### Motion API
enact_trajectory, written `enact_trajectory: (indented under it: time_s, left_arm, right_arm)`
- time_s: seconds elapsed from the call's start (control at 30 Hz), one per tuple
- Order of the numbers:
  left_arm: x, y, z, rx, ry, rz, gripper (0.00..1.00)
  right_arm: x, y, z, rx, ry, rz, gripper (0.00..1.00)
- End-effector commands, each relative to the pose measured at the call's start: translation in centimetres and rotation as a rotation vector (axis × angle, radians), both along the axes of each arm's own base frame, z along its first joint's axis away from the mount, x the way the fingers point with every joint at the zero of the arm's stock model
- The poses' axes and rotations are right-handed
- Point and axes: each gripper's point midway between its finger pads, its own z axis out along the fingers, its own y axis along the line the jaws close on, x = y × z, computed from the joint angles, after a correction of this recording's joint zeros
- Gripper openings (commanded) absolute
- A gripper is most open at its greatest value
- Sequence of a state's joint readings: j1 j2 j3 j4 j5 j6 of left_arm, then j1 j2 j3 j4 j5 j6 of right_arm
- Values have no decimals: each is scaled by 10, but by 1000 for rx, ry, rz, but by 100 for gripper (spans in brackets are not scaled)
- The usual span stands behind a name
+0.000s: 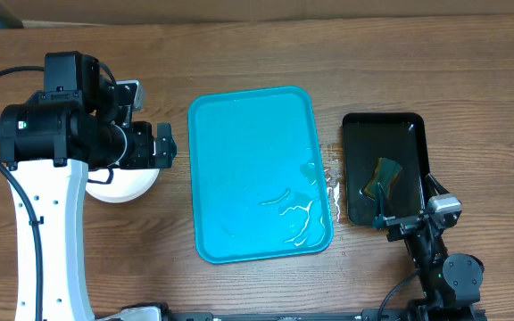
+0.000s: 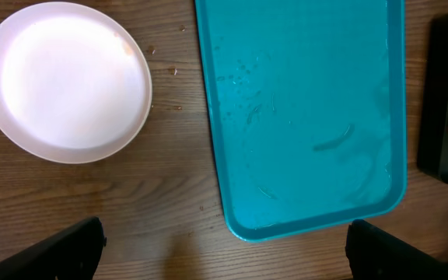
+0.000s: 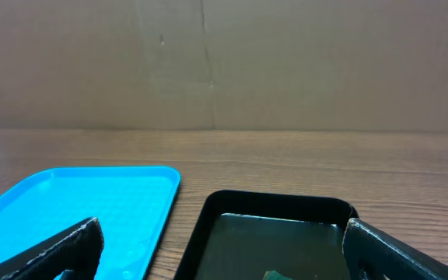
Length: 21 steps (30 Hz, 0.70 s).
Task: Clean dirty plates on tray and stack at the side
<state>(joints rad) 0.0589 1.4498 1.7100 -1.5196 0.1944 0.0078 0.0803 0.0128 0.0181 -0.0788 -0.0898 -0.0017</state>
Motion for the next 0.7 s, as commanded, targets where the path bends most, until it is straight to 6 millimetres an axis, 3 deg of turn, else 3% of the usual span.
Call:
enact_trajectory:
  time_s: [0.0, 0.57, 0.67]
  left_arm:
    - [2, -1, 2, 10, -13, -24, 100]
    - [2, 0, 2, 11, -14, -24, 100]
    - [-2, 0, 10, 13, -44, -22, 100]
  right_arm:
    - [0, 1, -2, -6, -5, 4, 100]
    - [0, 1, -2, -6, -5, 4, 100]
    - [0, 1, -2, -6, -5, 4, 100]
